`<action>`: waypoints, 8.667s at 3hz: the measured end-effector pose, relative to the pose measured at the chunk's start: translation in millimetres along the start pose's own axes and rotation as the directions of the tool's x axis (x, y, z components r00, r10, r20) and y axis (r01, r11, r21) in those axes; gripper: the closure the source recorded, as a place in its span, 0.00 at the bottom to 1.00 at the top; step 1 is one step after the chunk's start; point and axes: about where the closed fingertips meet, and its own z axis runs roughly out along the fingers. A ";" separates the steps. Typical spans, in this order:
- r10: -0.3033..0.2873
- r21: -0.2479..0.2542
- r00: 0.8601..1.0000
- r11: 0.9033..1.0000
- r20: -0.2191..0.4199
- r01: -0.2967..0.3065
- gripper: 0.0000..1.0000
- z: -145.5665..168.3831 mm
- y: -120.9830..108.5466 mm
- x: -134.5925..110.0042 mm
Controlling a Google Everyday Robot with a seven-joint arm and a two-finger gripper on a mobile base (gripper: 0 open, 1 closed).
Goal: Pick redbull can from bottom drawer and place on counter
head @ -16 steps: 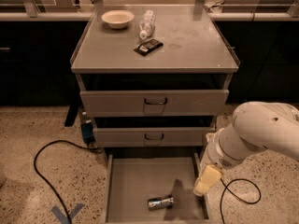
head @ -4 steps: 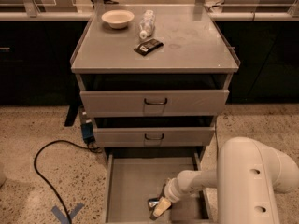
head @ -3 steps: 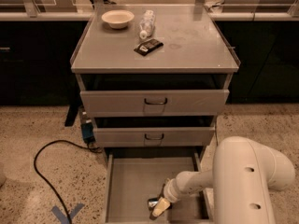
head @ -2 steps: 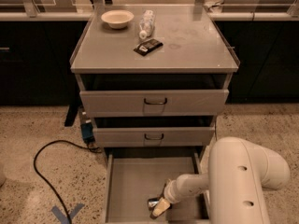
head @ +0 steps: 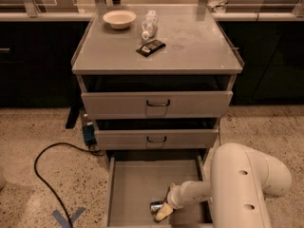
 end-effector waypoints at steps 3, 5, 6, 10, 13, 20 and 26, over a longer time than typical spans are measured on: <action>-0.055 -0.072 0.998 0.996 -0.013 0.054 0.00 36.2 23.2 9.9; -0.058 -0.094 0.998 0.994 -0.026 0.056 0.19 53.8 23.4 11.1; -0.058 -0.094 0.998 0.994 -0.026 0.056 0.42 53.8 23.4 11.1; 0.044 -0.139 0.988 0.990 0.148 -0.023 1.00 -22.0 -5.6 -25.9; 0.049 -0.172 0.969 0.985 0.241 -0.007 1.00 -315.4 -49.3 -80.6; -0.271 -0.101 0.884 0.938 0.382 0.332 1.00 -685.3 -37.5 -328.0; -0.613 0.339 0.618 0.789 0.493 0.512 1.00 -701.4 -172.5 -500.0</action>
Offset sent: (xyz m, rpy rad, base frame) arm -0.0169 0.0138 -0.0346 0.0021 0.0274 0.0878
